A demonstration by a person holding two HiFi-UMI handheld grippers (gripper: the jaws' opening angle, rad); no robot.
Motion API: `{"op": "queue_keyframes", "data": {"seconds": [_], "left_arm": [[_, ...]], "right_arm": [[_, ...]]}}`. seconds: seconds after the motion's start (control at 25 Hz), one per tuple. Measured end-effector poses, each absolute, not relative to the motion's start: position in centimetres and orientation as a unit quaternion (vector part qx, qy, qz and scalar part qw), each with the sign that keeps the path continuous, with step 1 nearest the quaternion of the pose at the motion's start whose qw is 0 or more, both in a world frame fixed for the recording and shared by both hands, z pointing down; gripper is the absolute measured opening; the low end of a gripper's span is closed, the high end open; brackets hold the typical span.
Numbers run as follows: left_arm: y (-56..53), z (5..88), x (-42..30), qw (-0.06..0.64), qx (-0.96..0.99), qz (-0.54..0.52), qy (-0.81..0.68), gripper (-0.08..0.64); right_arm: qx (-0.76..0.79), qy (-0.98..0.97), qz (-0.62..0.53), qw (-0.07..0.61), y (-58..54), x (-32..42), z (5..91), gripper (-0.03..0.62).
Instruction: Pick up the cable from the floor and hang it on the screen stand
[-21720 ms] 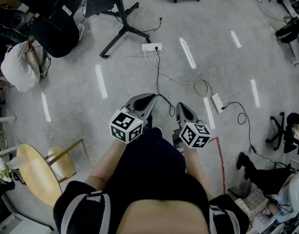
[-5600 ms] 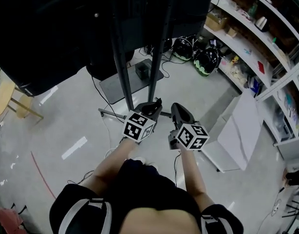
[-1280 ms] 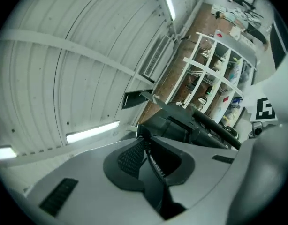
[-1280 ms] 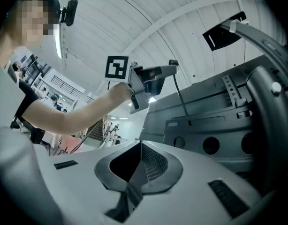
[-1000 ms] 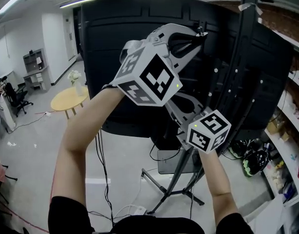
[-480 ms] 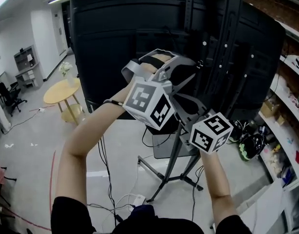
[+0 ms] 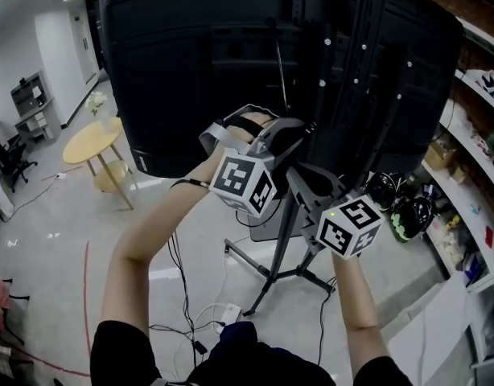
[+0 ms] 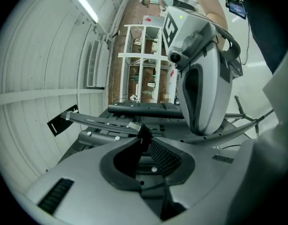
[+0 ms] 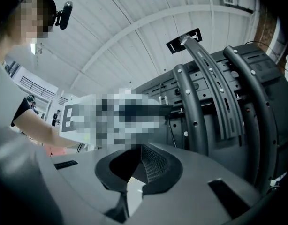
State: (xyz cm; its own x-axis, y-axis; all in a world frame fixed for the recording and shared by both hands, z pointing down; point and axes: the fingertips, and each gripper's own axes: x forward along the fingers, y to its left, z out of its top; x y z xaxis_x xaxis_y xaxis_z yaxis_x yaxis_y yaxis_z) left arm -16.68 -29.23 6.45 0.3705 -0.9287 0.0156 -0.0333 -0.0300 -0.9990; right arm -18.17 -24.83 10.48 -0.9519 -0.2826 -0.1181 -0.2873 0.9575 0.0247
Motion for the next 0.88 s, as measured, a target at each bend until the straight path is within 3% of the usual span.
{"op": "queue_keyframes", "data": {"seconds": [0.48,0.88], "left_arm": [[-30.4,8.7,-18.4,0.563,-0.565,-0.383,0.466,0.153],[-28.8,10.8,-21.6,0.523,-0.552,-0.37,0.534,0.357]], "right_arm": [[-0.165,0.985,0.002,0.049,-25.0,-17.0,12.9,0.026],[-0.167,0.985,-0.013,0.044,-24.5,-16.5,14.6,0.026]]}}
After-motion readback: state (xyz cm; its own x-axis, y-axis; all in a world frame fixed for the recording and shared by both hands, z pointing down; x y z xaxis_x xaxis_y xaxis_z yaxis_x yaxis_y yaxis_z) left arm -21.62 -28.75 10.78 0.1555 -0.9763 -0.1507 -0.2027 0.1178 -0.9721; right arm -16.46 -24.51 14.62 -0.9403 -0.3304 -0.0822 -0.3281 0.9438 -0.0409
